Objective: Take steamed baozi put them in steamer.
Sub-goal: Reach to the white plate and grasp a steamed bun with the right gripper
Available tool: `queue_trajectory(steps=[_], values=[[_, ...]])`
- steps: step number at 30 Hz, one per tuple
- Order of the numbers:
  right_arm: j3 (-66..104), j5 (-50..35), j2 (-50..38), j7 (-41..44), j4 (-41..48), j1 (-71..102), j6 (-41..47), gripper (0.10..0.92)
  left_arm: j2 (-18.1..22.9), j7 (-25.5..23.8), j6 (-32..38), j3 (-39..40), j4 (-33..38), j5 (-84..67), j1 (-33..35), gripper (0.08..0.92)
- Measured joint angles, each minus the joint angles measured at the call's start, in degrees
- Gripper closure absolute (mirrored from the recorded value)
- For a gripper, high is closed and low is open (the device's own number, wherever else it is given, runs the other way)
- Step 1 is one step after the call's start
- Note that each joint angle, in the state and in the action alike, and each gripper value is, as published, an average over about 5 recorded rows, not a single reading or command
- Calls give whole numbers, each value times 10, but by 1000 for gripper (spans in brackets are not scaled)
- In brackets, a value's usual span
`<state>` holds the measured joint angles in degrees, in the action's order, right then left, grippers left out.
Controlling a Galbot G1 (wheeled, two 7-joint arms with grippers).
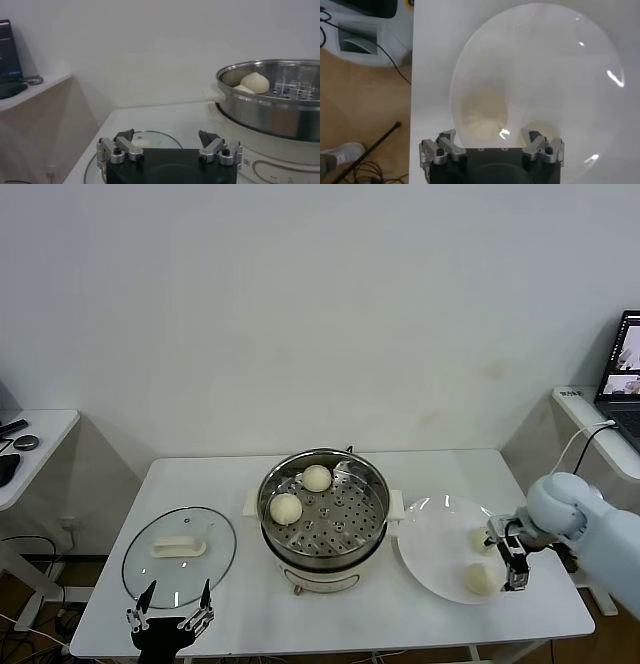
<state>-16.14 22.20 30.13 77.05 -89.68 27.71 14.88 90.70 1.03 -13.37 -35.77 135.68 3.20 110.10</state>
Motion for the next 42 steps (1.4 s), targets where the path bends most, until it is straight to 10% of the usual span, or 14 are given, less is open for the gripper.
queue_trajectory(steps=[22, 42], values=[[-10, 13, 39, -3, 45, -1, -10, 203, 8, 8, 0, 3, 7, 3, -4, 177], [-5, 1, 42, -3, 53, -13, -2, 472, 8, 13, -1, 17, 14, 9, -4, 177]])
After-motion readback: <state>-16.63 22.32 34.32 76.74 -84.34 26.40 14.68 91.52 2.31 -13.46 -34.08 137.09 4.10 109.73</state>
